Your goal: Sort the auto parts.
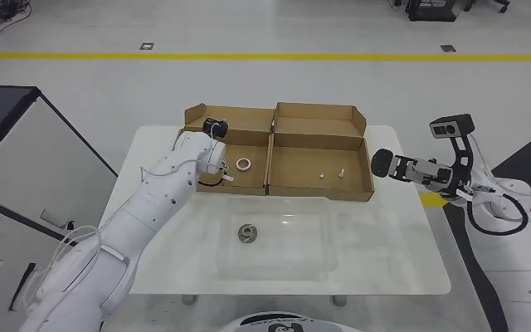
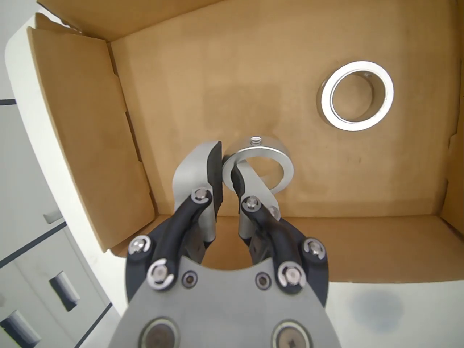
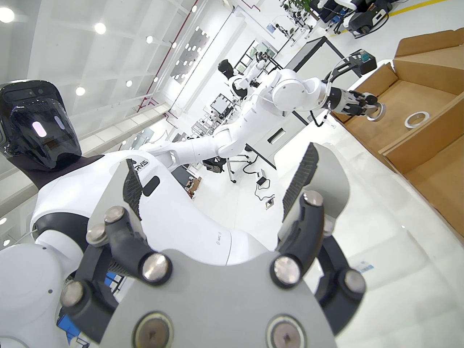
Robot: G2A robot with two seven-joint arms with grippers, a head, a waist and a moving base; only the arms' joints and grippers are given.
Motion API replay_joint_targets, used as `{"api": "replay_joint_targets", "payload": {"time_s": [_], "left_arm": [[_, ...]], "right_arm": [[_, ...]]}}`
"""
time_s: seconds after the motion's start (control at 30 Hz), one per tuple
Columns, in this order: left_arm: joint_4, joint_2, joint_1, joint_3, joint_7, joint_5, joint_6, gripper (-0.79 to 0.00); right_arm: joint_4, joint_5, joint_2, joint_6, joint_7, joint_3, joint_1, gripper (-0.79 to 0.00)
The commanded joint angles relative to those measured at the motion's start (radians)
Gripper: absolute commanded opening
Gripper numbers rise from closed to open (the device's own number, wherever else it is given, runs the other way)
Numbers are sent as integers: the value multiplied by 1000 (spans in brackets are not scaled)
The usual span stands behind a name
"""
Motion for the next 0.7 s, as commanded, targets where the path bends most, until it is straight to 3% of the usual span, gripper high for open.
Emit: {"api": "replay_joint_targets", "payload": {"time_s": [0.0,0.5,0.53,0.6,0.67], "left_arm": [[40,-12,-16,17,10,6,-11,-785],[290,-90,-73,63,107,-28,-34,-785],[298,-93,-74,63,113,-31,-33,-699],[308,-99,-75,62,123,-31,-32,-413],[309,-102,-78,57,138,-29,-28,0]], "right_arm": [[0,0,0,0,0,0,0,0],[0,0,0,0,0,0,0,0],[0,0,0,0,0,0,0,0],[0,0,0,0,0,0,0,0],[0,0,0,0,0,0,0,0]]}}
